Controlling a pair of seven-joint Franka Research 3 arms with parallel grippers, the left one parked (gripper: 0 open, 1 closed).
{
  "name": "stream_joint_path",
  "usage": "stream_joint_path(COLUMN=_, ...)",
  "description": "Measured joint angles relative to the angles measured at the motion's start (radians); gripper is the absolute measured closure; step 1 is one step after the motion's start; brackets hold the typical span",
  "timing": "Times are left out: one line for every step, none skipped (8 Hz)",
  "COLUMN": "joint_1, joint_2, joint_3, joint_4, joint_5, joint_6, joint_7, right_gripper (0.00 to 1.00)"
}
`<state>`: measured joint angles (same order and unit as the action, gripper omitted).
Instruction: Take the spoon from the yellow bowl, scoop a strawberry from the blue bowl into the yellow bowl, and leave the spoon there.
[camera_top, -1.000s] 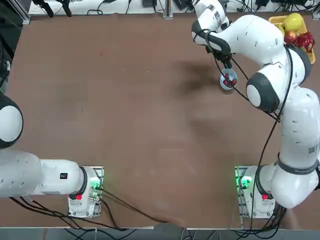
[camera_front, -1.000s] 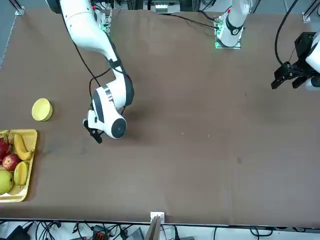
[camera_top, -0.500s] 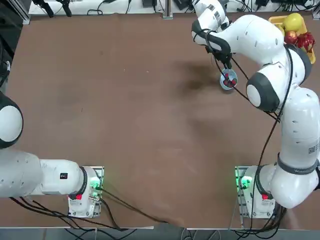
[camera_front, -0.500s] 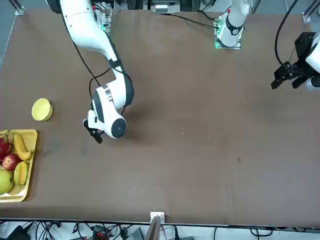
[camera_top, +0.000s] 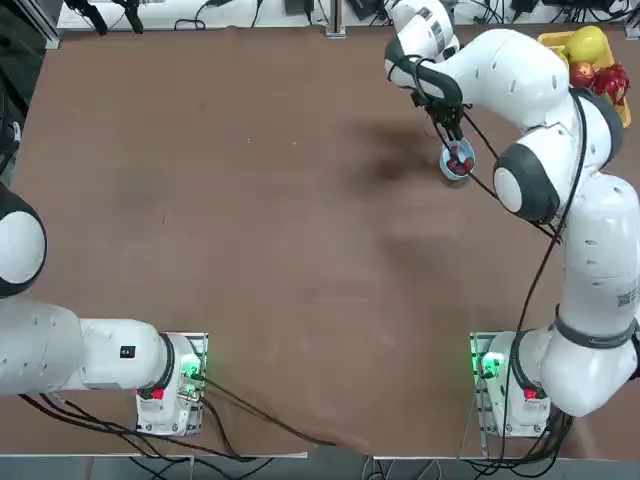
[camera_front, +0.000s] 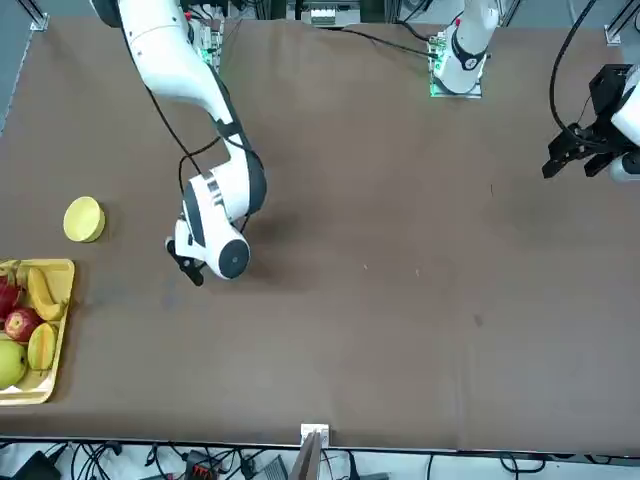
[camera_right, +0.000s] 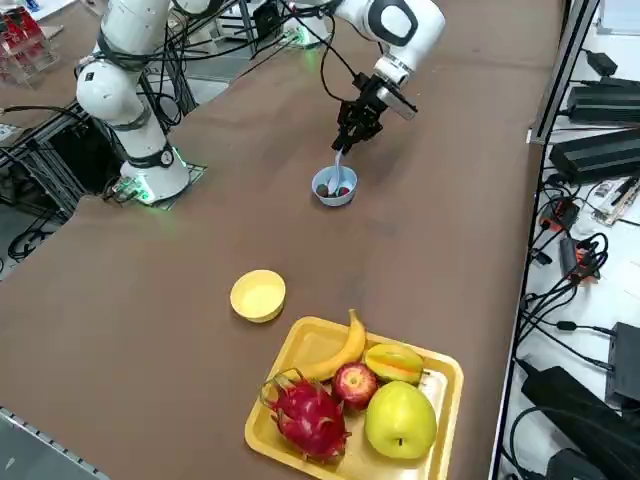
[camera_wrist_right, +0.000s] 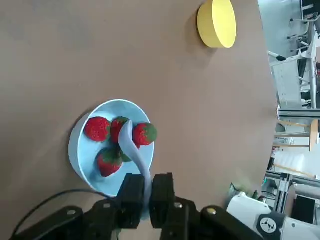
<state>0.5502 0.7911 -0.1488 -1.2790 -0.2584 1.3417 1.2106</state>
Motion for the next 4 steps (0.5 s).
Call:
stream_joint_path(joint_1=-0.007, joint_2=0.0, joint_3=0.0, joint_4=0.0, joint_5=0.002, joint_6=-0.001, joint_7=0.001, right_gripper=0.88)
stream_joint_path(joint_1=-0.014, joint_2=0.0, joint_3=0.0, joint_4=0.0, joint_5=0.006, joint_6=-0.001, joint_7=0.005, right_gripper=0.88)
stream_joint_path(joint_1=-0.019, joint_2=0.001, joint_3=0.0, joint_4=0.0, joint_5=0.011, joint_6=-0.001, joint_7=0.012, right_gripper=0.88)
stream_joint_path(joint_1=-0.02, joint_2=0.003, joint_3=0.0, joint_4=0.0, joint_5=0.016, joint_6=-0.001, joint_7=0.017, right_gripper=0.88)
